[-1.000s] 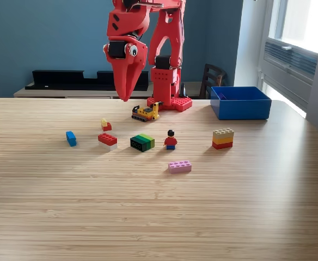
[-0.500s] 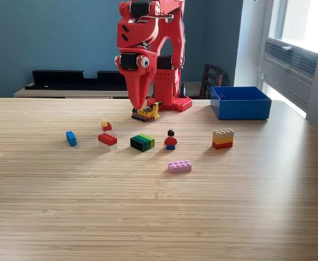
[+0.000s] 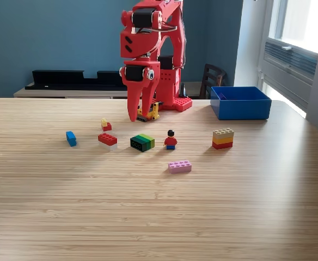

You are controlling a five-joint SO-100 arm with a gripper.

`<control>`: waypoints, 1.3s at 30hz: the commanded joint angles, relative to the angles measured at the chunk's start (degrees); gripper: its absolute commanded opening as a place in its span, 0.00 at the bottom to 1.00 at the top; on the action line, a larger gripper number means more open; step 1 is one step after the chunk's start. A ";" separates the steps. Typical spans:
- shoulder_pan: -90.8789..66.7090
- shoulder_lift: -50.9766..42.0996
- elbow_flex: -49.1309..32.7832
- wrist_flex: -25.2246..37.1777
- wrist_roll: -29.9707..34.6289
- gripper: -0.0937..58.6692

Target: Grasp a lego block and put it in the bin.

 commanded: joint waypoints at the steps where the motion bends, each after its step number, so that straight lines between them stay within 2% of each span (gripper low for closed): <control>1: -0.18 -4.13 -5.71 -0.79 1.76 0.48; 8: -0.62 -12.30 -10.02 -1.93 7.73 0.57; 18: -4.92 -20.30 -12.57 -4.83 12.30 0.56; 23: -6.50 -22.85 -13.80 -4.83 14.41 0.44; 28: -4.48 -23.64 -15.21 -4.83 15.91 0.00; 34: 0.79 -23.29 -18.54 -4.75 15.91 0.00; 39: 4.48 -22.76 -21.97 -2.99 11.60 0.00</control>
